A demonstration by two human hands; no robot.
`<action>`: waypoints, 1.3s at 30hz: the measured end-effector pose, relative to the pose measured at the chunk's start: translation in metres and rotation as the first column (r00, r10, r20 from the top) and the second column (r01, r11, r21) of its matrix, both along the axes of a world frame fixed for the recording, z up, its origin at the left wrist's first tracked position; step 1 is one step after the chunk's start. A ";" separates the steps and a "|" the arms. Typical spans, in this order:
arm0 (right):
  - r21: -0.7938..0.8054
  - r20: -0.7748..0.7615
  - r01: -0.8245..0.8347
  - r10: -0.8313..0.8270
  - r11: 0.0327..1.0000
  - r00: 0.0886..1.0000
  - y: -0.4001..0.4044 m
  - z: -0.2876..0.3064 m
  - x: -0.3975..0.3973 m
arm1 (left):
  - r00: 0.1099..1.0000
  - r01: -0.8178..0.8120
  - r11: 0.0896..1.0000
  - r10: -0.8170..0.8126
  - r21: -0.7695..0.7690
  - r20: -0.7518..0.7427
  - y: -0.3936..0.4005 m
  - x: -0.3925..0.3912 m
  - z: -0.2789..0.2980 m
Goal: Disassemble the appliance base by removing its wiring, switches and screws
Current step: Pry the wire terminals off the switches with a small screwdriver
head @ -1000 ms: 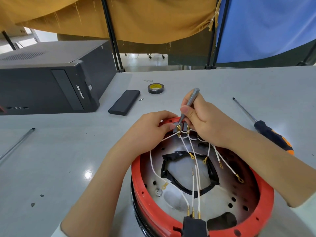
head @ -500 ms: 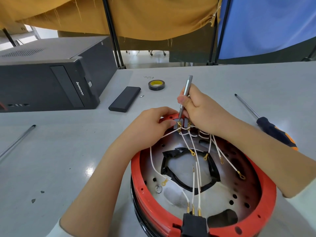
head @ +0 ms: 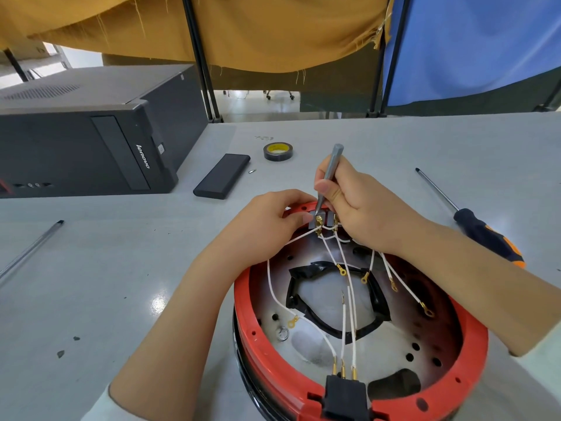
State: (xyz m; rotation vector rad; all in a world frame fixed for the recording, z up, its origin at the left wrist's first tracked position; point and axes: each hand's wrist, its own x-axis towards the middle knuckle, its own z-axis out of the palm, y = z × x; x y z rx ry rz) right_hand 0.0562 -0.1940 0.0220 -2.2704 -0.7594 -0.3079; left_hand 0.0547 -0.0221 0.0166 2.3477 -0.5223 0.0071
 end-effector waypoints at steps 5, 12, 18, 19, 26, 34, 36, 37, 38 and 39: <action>0.057 -0.121 0.070 -0.063 0.996 0.991 0.006 0.005 0.007 | 1.000 0.001 1.000 -0.001 0.004 -0.009 -0.001 0.000 0.000; 0.108 -0.128 0.071 -0.057 0.992 0.990 0.005 0.002 0.007 | 1.000 -0.003 1.000 0.003 -0.005 -0.014 0.000 0.000 0.000; 0.173 -0.098 0.036 -0.019 0.984 0.995 -0.002 0.000 0.002 | 1.000 0.002 1.000 -0.002 0.007 -0.010 0.000 0.001 0.000; 0.145 -0.088 0.037 -0.024 0.989 0.996 -0.001 0.000 0.002 | 1.000 0.003 1.000 -0.003 0.004 -0.012 0.000 0.001 0.000; 0.075 -0.040 0.034 -0.031 0.997 0.999 -0.001 0.001 0.000 | 1.000 0.006 1.000 -0.006 -0.010 -0.015 0.000 0.000 -0.001; -0.042 0.022 0.048 -0.047 0.998 0.999 0.000 0.002 -0.003 | 1.000 -0.004 1.000 0.004 -0.006 -0.001 0.000 0.000 -0.001; -0.019 -0.017 0.080 -0.081 0.997 0.997 0.003 0.003 -0.001 | 1.000 -0.003 1.000 0.003 -0.004 -0.006 0.000 -0.001 0.000; 0.022 -0.066 0.104 -0.103 0.994 0.993 0.004 0.004 0.002 | 1.000 -0.002 1.000 0.002 -0.005 -0.011 0.000 -0.001 0.000; 0.058 -0.121 0.134 -0.126 0.989 0.985 0.005 0.005 0.005 | 1.000 -0.003 1.000 0.003 -0.005 -0.016 0.000 -0.001 0.000; 0.075 -0.164 0.163 -0.149 0.984 0.975 0.006 0.007 0.007 | 1.000 -0.005 1.000 0.005 -0.006 -0.021 0.000 0.000 0.000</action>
